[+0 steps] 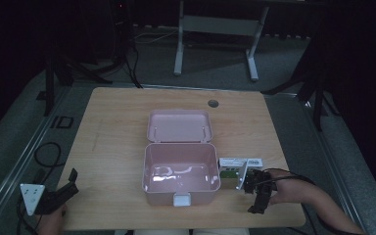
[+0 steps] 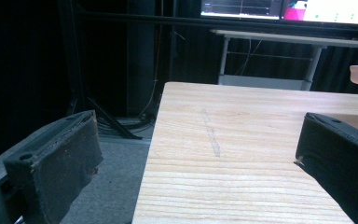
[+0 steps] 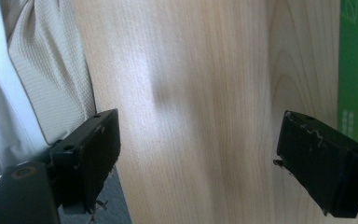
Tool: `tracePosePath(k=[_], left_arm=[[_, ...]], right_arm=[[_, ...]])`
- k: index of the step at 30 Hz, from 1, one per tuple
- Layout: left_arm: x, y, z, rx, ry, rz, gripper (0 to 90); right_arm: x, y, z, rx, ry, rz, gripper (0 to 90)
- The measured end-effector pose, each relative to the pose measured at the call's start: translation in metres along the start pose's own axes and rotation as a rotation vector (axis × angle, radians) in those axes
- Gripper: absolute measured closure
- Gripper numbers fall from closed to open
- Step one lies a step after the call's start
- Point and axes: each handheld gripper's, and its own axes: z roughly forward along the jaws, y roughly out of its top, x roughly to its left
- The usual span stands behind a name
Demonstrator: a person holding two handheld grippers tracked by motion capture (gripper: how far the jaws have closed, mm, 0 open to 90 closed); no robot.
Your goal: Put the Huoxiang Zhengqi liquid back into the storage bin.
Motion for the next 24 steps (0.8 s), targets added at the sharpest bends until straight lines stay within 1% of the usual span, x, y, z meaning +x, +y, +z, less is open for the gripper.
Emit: tracePosePath(k=[1,2,3,4,5,6,7,8,9,10,13,14,16,17,19,20,21,22,24], left_arm=[[0.000,0.000,0.000,0.000,0.000,0.000,0.4],[0.000,0.000,0.000,0.000,0.000,0.000,0.4],[0.000,0.000,0.000,0.000,0.000,0.000,0.4],[0.000,0.000,0.000,0.001,0.000,0.002,0.4],[0.000,0.000,0.000,0.001,0.000,0.002,0.4],[0.000,0.000,0.000,0.002,-0.001,0.001,0.4],[0.000,0.000,0.000,0.002,-0.001,0.001,0.4],[0.000,0.000,0.000,0.002,0.000,0.002,0.4],[0.000,0.000,0.000,0.003,-0.001,0.002,0.4],[0.000,0.000,0.000,0.003,-0.002,0.002,0.4],[0.000,0.000,0.000,0.003,-0.003,0.001,0.4],[0.000,0.000,0.000,0.004,-0.003,0.001,0.4],[0.000,0.000,0.000,0.005,-0.005,0.002,0.4],[0.000,0.000,0.000,0.005,-0.005,0.002,0.4],[0.000,0.000,0.000,0.005,-0.006,0.001,0.4],[0.000,0.000,0.000,0.005,-0.006,0.000,0.4],[0.000,0.000,0.000,0.005,-0.006,0.000,0.4],[0.000,0.000,0.000,0.004,-0.008,0.000,0.4],[0.001,0.000,0.000,0.004,-0.008,0.000,0.4]], right_arm=[[0.000,0.000,0.000,0.000,0.000,0.000,13.1],[0.002,0.005,-0.002,0.008,-0.012,-0.032,13.3],[0.002,0.005,-0.002,0.008,-0.012,-0.032,13.3],[0.004,0.011,-0.004,0.015,-0.009,-0.054,13.4],[0.004,0.011,-0.004,0.015,-0.009,-0.054,13.4],[0.006,0.016,-0.006,0.012,-0.009,-0.073,13.8],[0.006,0.016,-0.006,0.012,-0.009,-0.073,13.8],[0.009,0.021,-0.010,0.016,-0.007,-0.090,14.3],[0.009,0.021,-0.010,0.016,-0.007,-0.090,14.3],[0.010,0.024,-0.013,0.018,-0.008,-0.105,15.0],[0.010,0.028,-0.017,0.020,-0.004,-0.112,15.6],[0.010,0.029,-0.020,0.027,-0.006,-0.118,15.7],[0.012,0.034,-0.028,0.038,-0.008,-0.139,15.8],[0.012,0.034,-0.028,0.038,-0.008,-0.139,15.8],[0.011,0.037,-0.034,0.040,-0.007,-0.142,15.9],[0.011,0.039,-0.039,0.041,-0.016,-0.145,16.5],[0.011,0.039,-0.039,0.041,-0.016,-0.145,16.5],[0.010,0.041,-0.044,0.037,-0.023,-0.156,17.3],[0.009,0.043,-0.046,0.034,-0.018,-0.159,17.4]])
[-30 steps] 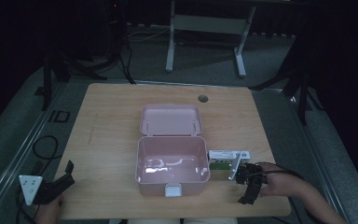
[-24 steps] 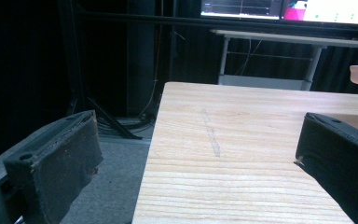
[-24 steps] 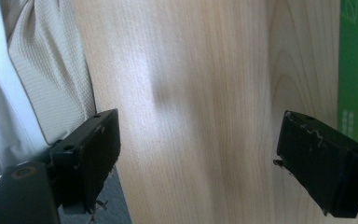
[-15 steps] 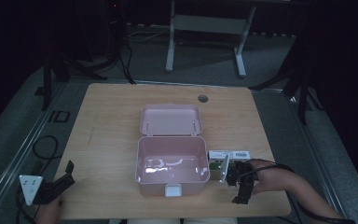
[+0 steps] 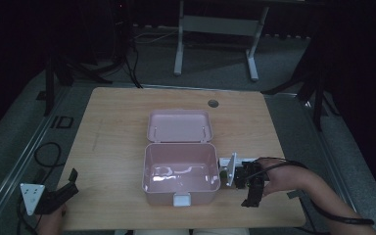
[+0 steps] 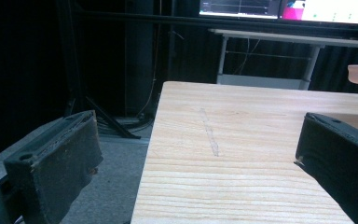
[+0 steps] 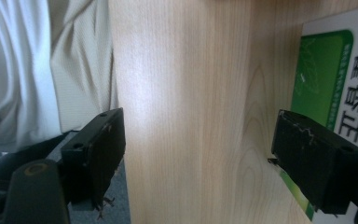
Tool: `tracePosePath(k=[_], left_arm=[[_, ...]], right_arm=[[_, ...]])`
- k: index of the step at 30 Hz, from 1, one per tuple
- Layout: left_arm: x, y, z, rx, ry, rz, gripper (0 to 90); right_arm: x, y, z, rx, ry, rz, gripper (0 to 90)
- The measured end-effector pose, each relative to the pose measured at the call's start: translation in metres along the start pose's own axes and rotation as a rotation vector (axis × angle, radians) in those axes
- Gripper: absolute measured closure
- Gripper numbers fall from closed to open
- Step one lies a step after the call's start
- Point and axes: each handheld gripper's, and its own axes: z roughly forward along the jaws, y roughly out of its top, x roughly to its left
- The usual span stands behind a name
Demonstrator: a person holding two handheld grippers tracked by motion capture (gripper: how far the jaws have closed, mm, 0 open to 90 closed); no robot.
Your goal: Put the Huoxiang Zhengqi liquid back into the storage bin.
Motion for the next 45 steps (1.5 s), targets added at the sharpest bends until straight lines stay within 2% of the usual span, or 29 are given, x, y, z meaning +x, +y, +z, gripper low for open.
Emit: tracePosePath(k=[3,7,10,11,14,17,22,25,28,31,33,45], left_arm=[[0.000,0.000,0.000,0.001,0.000,-0.001,0.4],[0.000,0.000,0.000,0.001,-0.002,-0.002,0.4],[0.000,0.000,0.000,0.004,-0.002,0.001,0.4],[0.000,0.000,0.000,0.004,-0.002,0.001,0.4],[0.000,0.000,0.000,0.005,-0.002,0.002,0.4],[0.000,0.000,0.000,0.006,-0.003,0.002,0.4],[0.000,0.000,0.001,0.007,-0.004,0.001,0.4],[0.000,0.000,0.001,0.007,-0.005,0.001,0.4],[0.000,0.000,0.001,0.008,-0.005,0.002,0.4],[0.000,0.000,0.001,0.009,-0.005,0.001,0.4],[0.000,0.000,0.001,0.009,-0.007,0.002,0.4],[0.000,0.000,0.001,0.009,-0.010,0.002,0.4]], right_arm=[[-0.003,0.003,-0.010,-0.002,-0.015,-0.015,17.4],[-0.007,0.003,-0.018,-0.007,-0.031,-0.010,17.4],[-0.015,0.002,-0.028,-0.020,-0.071,-0.019,20.2],[-0.015,0.002,-0.028,-0.020,-0.071,-0.019,20.2],[-0.024,0.001,-0.033,-0.017,-0.100,-0.004,20.9],[-0.029,0.000,-0.035,-0.007,-0.102,-0.001,21.0],[-0.046,-0.002,-0.040,0.011,-0.112,0.021,23.3],[-0.051,-0.004,-0.039,0.021,-0.109,0.037,24.0],[-0.063,-0.007,-0.037,0.031,-0.112,0.054,26.7],[-0.068,-0.007,-0.036,0.037,-0.106,0.059,28.1],[-0.075,-0.006,-0.032,0.041,-0.100,0.063,31.6],[-0.089,-0.003,-0.014,0.082,-0.078,0.046,43.8]])
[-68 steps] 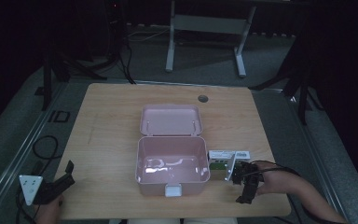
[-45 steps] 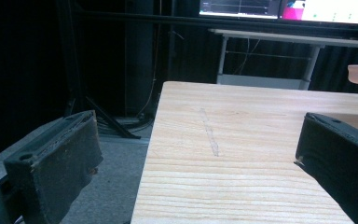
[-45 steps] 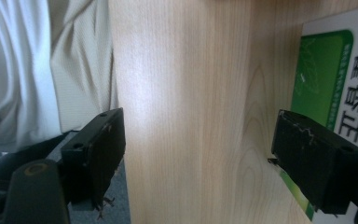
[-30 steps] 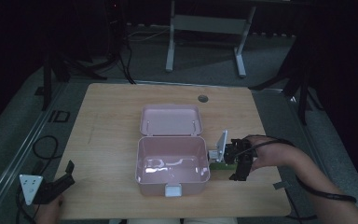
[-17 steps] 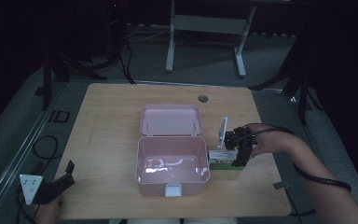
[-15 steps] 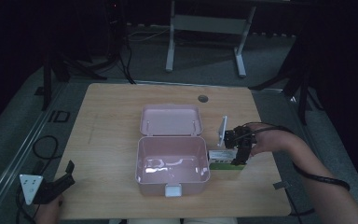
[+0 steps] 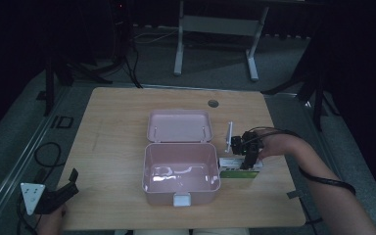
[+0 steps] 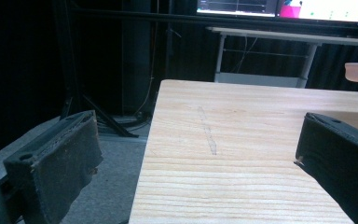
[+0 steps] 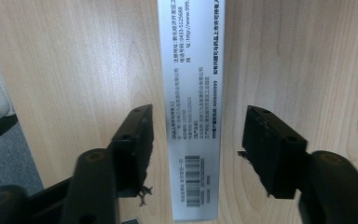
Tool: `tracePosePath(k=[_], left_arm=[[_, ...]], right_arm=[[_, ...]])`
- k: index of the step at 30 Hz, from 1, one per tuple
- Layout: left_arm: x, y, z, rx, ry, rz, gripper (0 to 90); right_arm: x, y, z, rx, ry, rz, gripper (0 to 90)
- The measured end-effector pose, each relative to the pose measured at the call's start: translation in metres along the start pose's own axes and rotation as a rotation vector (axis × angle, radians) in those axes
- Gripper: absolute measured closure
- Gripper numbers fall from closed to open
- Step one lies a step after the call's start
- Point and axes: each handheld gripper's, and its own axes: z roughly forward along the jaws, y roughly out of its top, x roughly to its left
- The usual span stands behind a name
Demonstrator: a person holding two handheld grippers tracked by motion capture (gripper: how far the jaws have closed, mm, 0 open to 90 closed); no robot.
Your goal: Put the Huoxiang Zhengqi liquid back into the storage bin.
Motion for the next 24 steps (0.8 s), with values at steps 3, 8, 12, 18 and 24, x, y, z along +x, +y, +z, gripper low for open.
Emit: tracePosePath(k=[3,8,12,18,24], left_arm=[[0.000,0.000,0.000,0.000,-0.001,-0.001,0.4],[0.000,0.000,0.000,0.000,-0.001,-0.001,0.4],[0.000,0.000,0.000,0.001,-0.002,0.000,0.4],[0.000,0.000,0.000,0.000,-0.002,0.002,0.4],[0.000,0.000,0.000,0.001,-0.002,-0.001,0.4]], right_arm=[[-0.003,0.002,0.009,0.012,0.016,-0.003,46.6],[-0.006,0.003,0.014,0.014,0.027,0.006,48.0],[-0.008,0.004,0.018,0.011,0.040,0.011,49.6],[-0.007,0.004,0.023,0.008,0.060,0.010,56.8],[-0.008,0.006,0.024,0.012,0.071,0.001,61.8]])
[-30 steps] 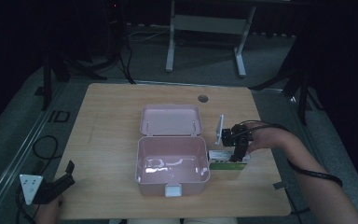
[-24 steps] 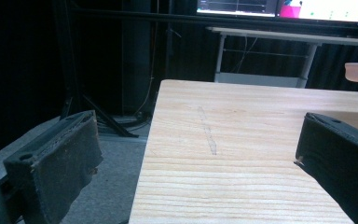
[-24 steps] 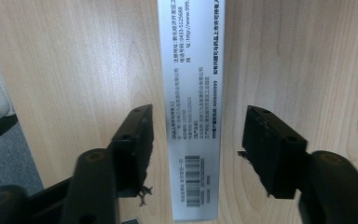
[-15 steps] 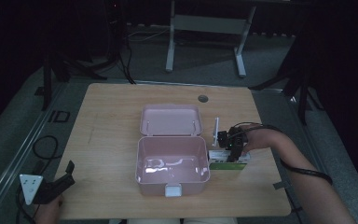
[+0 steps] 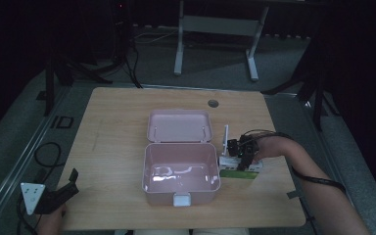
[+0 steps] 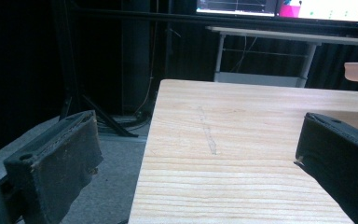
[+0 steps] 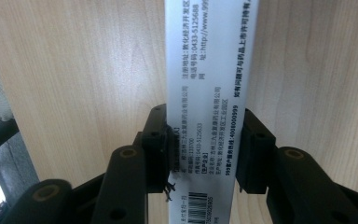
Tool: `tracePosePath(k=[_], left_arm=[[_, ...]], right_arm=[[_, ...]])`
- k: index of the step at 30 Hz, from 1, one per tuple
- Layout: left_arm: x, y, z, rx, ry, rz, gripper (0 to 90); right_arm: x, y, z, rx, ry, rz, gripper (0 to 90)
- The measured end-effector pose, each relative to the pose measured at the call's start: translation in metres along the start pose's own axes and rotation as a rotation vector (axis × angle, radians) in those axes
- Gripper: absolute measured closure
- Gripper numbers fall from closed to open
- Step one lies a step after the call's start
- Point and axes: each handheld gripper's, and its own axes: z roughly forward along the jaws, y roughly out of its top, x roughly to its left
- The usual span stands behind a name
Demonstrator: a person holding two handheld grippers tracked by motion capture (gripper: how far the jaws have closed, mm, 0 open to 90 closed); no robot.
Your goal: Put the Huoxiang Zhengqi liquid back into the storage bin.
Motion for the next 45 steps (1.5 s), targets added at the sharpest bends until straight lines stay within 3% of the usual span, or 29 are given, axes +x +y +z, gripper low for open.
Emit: tracePosePath(k=[9,15,23,45], left_arm=[[0.000,0.000,0.000,0.000,0.001,0.002,0.4],[0.000,0.000,0.000,0.000,0.003,0.003,0.4],[-0.001,0.000,0.000,0.000,0.005,0.002,0.4],[-0.002,0.000,0.000,-0.001,0.013,0.010,0.4]], right_arm=[[-0.002,0.002,-0.003,0.053,0.011,0.014,62.0],[0.000,-0.001,-0.010,0.037,0.010,0.004,62.0],[0.010,-0.005,-0.032,0.012,0.017,-0.025,62.1],[0.037,-0.006,-0.088,0.054,0.007,0.000,62.2]])
